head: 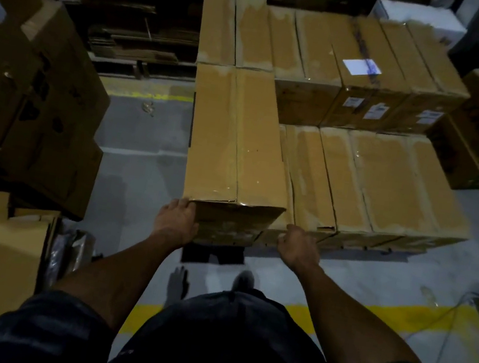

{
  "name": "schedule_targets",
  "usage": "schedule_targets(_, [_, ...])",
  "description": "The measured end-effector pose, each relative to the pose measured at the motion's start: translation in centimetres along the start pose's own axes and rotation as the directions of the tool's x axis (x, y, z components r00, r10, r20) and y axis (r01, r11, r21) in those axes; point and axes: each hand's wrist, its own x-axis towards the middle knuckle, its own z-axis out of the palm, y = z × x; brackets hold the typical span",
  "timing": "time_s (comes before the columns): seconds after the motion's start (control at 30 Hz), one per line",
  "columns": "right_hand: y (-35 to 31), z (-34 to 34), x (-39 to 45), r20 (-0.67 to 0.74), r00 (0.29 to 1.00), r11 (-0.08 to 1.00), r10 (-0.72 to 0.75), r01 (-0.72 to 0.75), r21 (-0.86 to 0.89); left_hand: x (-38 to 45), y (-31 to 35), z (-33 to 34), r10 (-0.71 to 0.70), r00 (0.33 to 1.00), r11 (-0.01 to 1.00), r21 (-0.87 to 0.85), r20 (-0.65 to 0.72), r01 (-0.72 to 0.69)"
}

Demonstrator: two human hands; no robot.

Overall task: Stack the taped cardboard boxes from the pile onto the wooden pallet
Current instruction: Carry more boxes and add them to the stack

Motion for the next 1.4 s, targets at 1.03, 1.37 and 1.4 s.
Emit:
schedule_targets(1.03, [41.2,-7.0,-12.1,-0.014,0.956,0.902,0.292,-0.271,0.336,-5.9,44.1,5.9,0.308,0.939,0.949,0.027,0.152,-0.316])
schedule_targets(1.37, [54.0,-14.3,-4.8,-0.061,0.911,0.844,0.407,-0.349,0.408,5.3,63.2,6.0,0.504,0.836,0.843,0.086,0.219,-0.531])
schedule_targets(1.4, [55.2,-15.1,-3.6,-0.070,0.903,0.836,0.423,-0.360,0.414,6.7,65.1,5.8,0.514,0.828,0.835,0.090,0.222,-0.542])
